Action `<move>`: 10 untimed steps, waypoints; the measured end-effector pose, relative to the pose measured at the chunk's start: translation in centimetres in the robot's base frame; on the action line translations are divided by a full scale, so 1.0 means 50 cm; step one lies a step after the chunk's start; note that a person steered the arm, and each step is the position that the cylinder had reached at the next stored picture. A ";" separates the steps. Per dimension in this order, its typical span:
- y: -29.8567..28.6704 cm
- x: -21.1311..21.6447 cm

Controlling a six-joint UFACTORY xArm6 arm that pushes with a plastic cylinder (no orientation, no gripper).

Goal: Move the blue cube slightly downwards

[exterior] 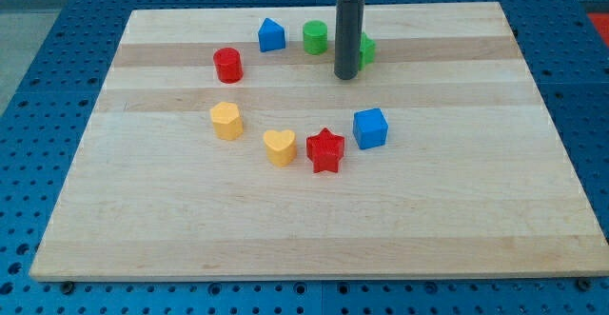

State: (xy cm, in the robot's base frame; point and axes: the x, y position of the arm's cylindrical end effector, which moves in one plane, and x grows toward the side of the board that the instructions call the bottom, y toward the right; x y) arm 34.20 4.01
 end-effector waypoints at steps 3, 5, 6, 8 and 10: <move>0.070 0.008; 0.065 0.084; 0.055 0.124; 0.053 0.168; 0.053 0.191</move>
State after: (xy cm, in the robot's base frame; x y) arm 43.77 6.64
